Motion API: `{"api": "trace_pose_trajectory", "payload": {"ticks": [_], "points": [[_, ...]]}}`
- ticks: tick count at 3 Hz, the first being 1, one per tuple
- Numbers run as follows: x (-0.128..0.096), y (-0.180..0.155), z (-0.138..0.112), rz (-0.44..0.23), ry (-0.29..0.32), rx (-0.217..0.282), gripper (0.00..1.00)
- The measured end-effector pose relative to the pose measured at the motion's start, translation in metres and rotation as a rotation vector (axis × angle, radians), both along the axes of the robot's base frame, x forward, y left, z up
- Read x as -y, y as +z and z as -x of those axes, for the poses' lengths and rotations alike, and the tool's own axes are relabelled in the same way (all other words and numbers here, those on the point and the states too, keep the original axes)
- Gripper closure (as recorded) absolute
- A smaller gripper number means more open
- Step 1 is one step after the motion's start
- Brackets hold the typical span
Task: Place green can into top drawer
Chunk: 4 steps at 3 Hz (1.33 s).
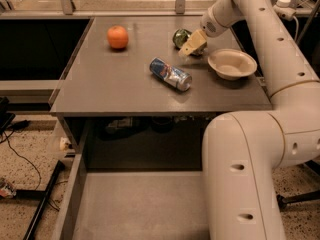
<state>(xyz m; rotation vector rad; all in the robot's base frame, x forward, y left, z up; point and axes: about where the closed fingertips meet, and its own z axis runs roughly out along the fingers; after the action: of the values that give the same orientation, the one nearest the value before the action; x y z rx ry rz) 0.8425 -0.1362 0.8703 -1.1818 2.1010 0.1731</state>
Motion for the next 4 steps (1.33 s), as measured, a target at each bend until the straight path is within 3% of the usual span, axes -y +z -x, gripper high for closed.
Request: {"api": "trace_pose_trajectory", "payload": {"ticks": [1,2,4], "points": [[0.0018,-0.0049,-0.0097,-0.006,-0.005,0.021,0.0],[0.0015,-0.0047,-0.0102,-0.006,-0.005,0.023,0.17],[0.0014,-0.0048,-0.0102,-0.006,-0.005,0.023,0.63]]}}
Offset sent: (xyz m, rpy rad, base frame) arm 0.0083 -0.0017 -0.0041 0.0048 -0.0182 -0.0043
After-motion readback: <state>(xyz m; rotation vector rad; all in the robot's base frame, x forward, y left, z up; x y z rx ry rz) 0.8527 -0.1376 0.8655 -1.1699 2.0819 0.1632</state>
